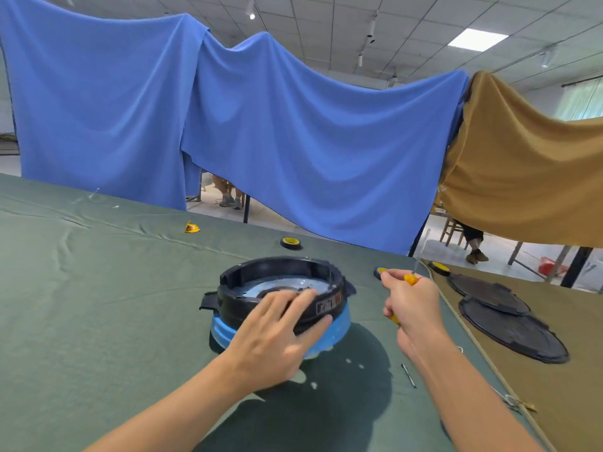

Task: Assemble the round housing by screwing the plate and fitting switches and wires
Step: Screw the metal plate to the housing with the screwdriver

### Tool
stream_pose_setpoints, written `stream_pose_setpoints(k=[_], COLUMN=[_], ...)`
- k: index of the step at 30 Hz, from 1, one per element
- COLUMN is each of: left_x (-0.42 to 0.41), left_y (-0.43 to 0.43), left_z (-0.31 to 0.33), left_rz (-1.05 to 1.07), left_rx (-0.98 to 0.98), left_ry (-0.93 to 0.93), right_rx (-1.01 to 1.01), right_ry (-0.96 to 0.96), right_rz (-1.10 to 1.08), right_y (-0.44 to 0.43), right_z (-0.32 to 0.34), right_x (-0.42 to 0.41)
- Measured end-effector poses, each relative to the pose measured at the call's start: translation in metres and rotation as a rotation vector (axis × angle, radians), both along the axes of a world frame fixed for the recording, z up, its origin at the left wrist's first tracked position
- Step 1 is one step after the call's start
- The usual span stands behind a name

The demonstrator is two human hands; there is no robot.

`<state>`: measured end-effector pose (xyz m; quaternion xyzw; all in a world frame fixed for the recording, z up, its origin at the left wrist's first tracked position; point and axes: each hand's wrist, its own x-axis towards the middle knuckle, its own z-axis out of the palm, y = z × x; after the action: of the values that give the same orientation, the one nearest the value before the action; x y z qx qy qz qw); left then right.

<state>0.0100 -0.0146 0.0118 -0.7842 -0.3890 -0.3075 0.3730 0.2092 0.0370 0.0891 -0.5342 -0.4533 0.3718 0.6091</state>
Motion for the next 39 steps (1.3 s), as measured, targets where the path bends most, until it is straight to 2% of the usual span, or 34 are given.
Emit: stream_pose_setpoints(k=[3, 12, 16, 26, 32, 35, 39], left_x=[0.004, 0.002, 0.001, -0.004, -0.025, -0.055, -0.088], left_y=[0.000, 0.003, 0.002, -0.002, 0.001, 0.006, 0.010], left_z=[-0.011, -0.025, -0.020, -0.023, -0.016, -0.008, -0.014], left_rz=[-0.062, -0.151, -0.167, -0.220, -0.298, -0.156, -0.033], left_rx=[-0.016, -0.020, -0.131, -0.298, -0.265, -0.261, -0.444], left_ry=[0.114, 0.140, 0.203, 0.172, 0.021, -0.154, -0.272], right_rx=[0.025, 0.065, 0.060, 0.030, 0.062, 0.072, 0.001], right_ry=[-0.040, -0.250, -0.327, -0.361, -0.377, -0.309, -0.282], right_rz=[0.065, 0.336, 0.383, 0.370, 0.376, 0.309, 0.314], right_y=[-0.003, -0.004, -0.002, 0.009, 0.008, 0.010, 0.013], right_z=[-0.004, -0.009, -0.008, -0.006, 0.001, 0.013, 0.021], right_x=[-0.006, -0.033, -0.041, -0.040, -0.049, -0.046, -0.043])
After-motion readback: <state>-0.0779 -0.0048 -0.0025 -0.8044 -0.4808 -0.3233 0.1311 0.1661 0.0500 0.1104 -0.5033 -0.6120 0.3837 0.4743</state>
